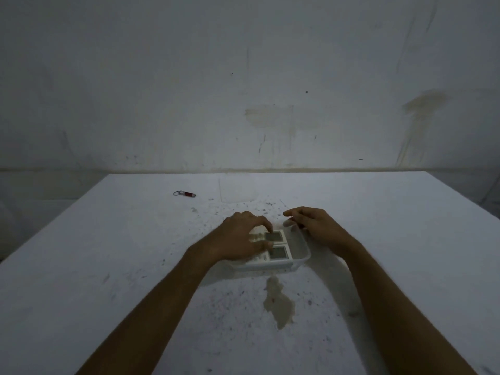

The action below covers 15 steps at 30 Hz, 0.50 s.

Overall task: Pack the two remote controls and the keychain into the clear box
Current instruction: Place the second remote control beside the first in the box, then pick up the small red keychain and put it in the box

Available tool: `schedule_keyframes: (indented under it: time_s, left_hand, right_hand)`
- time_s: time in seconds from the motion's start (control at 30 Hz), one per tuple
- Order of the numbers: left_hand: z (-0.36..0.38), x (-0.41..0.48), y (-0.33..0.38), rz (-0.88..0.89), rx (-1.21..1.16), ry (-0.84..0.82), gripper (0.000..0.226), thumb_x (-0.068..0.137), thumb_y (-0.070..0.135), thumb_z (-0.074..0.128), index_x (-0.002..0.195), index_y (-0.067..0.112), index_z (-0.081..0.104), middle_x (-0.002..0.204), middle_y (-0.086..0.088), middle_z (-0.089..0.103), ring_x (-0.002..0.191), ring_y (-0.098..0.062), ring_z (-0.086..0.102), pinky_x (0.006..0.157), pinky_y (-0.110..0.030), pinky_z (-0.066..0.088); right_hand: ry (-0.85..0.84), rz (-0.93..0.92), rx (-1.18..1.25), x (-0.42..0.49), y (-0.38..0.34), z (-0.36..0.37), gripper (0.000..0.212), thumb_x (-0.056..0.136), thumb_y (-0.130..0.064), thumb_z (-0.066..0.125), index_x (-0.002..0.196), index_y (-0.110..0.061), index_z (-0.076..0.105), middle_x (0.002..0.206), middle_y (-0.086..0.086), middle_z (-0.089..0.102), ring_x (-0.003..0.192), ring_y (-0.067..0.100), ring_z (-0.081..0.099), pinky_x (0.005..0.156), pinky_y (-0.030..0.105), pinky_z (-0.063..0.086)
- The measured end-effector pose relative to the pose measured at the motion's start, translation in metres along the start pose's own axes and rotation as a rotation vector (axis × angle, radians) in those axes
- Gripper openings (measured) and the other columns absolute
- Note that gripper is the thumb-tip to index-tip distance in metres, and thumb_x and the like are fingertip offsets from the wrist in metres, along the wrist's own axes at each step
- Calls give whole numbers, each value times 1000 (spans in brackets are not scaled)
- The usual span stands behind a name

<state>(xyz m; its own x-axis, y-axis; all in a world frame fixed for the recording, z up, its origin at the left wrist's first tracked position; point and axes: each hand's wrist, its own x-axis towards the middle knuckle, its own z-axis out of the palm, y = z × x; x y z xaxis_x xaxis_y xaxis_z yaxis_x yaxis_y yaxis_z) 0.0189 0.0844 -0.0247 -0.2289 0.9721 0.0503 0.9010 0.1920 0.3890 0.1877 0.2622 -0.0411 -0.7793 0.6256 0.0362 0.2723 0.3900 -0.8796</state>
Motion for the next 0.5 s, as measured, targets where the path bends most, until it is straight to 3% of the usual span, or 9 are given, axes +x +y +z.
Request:
schedule_keyframes:
  time_s: [0.1, 0.17, 0.23, 0.33, 0.4, 0.5]
  left_hand:
    - [-18, 2, -32, -19, -162, 158, 30, 91, 56, 64, 115, 38, 65, 129, 7, 60, 119, -12, 53, 100, -35, 43]
    - [-28, 10, -61, -74, -180, 267, 26, 92, 53, 64, 108, 34, 68, 121, 5, 64, 113, -13, 56, 97, -34, 45]
    - [-34, 21, -92, -155, -177, 362, 29, 90, 54, 61, 106, 31, 70, 117, 2, 67, 111, -18, 60, 100, -42, 49]
    - [-33, 38, -136, -294, -132, 493, 38, 86, 48, 58, 117, 29, 69, 128, -6, 66, 115, -31, 62, 100, -52, 50]
    - [-30, 48, -158, -383, -30, 483, 47, 94, 45, 53, 137, 29, 58, 148, -10, 52, 132, -36, 51, 112, -56, 38]
    - [-21, 62, -177, -475, 104, 259, 57, 106, 43, 34, 159, 24, 26, 169, -12, 17, 155, -34, 12, 125, -51, 9]
  right_hand:
    - [-19, 12, 87, 26, -11, -4, 30, 107, -29, 47, 123, -21, 71, 114, -1, 77, 106, 15, 70, 94, 34, 56]
    - [-8, -82, 64, 47, -17, -3, 28, 106, -26, 52, 125, -21, 71, 114, -4, 77, 108, 11, 71, 98, 34, 56]
    - [-2, -179, -118, 70, -19, -2, 28, 103, -24, 57, 127, -23, 71, 122, -7, 75, 112, 6, 68, 104, 33, 52]
    - [-30, -220, -388, 94, -11, 4, 35, 101, -32, 59, 136, -27, 65, 141, -4, 64, 130, 13, 57, 115, 33, 39]
    - [-52, -160, -526, 103, 1, 12, 48, 100, -45, 56, 146, -30, 54, 155, -3, 50, 143, 19, 46, 116, 33, 29]
    - [28, -158, -720, 109, 20, 25, 65, 97, -59, 50, 156, -34, 35, 167, -3, 30, 154, 21, 27, 123, 44, 19]
